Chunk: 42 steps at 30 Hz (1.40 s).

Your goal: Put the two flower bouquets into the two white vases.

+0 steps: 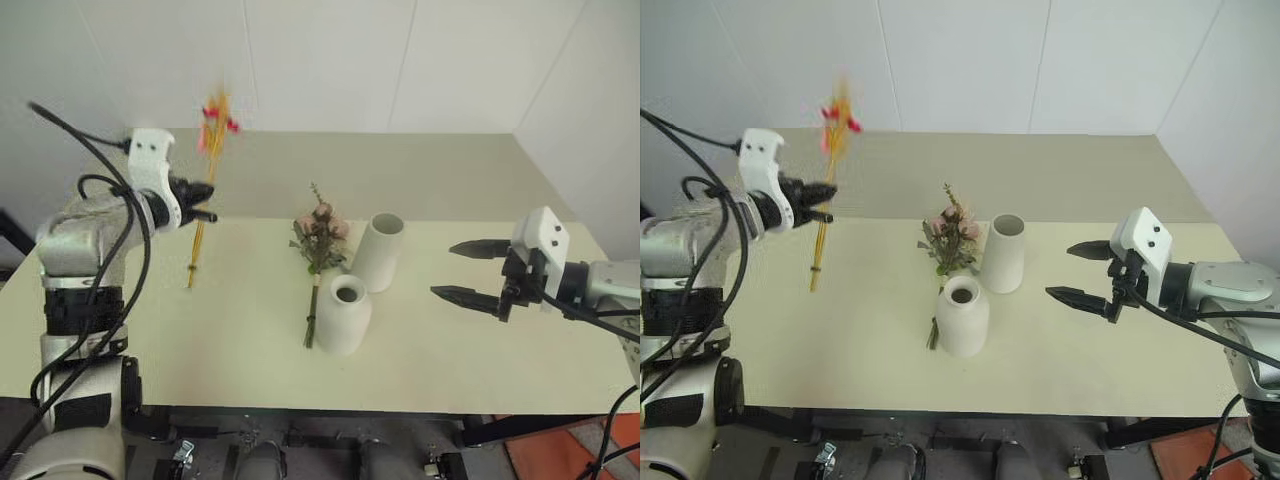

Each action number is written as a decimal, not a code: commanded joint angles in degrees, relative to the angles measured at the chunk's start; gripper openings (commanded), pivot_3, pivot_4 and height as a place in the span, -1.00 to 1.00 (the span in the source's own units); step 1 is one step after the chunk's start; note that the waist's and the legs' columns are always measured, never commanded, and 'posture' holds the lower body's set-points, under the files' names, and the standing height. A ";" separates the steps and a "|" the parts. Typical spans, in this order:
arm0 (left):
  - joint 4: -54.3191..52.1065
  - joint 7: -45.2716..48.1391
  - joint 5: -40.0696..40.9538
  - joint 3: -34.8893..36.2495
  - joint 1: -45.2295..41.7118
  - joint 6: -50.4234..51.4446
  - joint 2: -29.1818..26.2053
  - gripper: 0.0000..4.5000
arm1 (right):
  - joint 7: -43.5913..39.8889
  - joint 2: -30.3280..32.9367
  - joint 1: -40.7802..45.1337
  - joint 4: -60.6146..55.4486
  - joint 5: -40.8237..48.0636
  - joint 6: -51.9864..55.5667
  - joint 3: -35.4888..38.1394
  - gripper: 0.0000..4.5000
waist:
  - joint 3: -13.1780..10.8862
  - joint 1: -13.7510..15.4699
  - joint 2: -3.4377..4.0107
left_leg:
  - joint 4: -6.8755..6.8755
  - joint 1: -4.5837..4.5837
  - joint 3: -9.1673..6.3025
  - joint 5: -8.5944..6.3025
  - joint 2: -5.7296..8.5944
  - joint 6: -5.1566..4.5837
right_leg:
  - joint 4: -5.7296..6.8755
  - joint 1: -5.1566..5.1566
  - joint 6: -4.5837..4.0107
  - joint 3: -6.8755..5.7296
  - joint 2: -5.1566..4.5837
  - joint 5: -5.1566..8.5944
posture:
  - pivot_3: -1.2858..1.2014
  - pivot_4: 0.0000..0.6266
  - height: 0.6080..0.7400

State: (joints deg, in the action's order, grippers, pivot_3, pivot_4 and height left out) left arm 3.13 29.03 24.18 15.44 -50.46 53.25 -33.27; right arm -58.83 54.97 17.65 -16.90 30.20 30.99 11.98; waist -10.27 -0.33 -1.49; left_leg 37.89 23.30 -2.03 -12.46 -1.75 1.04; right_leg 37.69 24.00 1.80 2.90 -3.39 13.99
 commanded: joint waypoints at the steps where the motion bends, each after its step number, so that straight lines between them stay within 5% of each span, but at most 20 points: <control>1: -2.34 4.38 6.35 1.71 -3.62 -8.28 6.06 -0.98 | 0.56 0.23 1.41 -1.25 0.47 -0.42 1.22 1.00 | 0.00 0.50 -0.01 | 0.03 0.01 0.00 0.01 0.00 0.01 | 0.00 -0.02 0.02 -0.02 0.00 -0.01 | 0.03 -0.52 1.00; 16: 32.81 17.66 5.90 -3.03 -27.00 -34.70 25.01 -0.98 | 4.01 0.13 -5.55 -7.44 2.39 1.94 7.26 1.00 | -0.02 -0.50 -0.05 | 0.10 0.09 0.00 0.00 0.07 0.00 | -0.15 -0.06 0.13 0.03 0.01 -0.07 | 0.03 -0.52 1.00; 30: 41.30 20.63 1.19 -7.53 -27.53 -41.69 32.30 -0.98 | 6.79 0.11 -9.32 -10.74 3.97 2.97 10.45 1.00 | -0.04 -0.66 -0.09 | 0.09 0.06 0.00 0.00 0.08 0.00 | -0.13 -0.04 0.16 0.07 0.04 -0.06 | 0.03 -0.52 1.00; 37: 36.14 20.79 -1.72 -11.05 -22.23 -39.74 30.93 -0.14 | 7.07 -0.03 -9.17 -10.63 4.00 2.80 10.30 1.00 | -0.04 -0.77 -0.09 | 0.09 0.03 0.00 0.00 0.09 0.00 | -0.11 -0.05 0.17 0.10 0.04 -0.06 | 0.03 -0.52 1.00; 42: 20.52 20.99 0.43 -11.44 -12.75 -29.95 24.79 0.62 | 6.79 0.19 -9.04 -10.05 3.92 2.60 9.99 1.00 | -0.03 -1.31 -0.07 | 0.04 0.01 0.02 0.00 0.08 0.00 | -0.07 0.02 0.17 0.23 0.08 -0.06 | 0.03 -0.52 1.00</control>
State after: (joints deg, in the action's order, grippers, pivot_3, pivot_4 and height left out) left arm 30.84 50.21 22.88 3.58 -64.95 19.67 -6.47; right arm -52.19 54.84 8.24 -26.35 33.42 34.01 19.96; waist -10.30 -1.64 -1.56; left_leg 37.92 23.29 -2.01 -12.45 -1.67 1.04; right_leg 37.63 24.02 1.97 3.15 -3.31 13.93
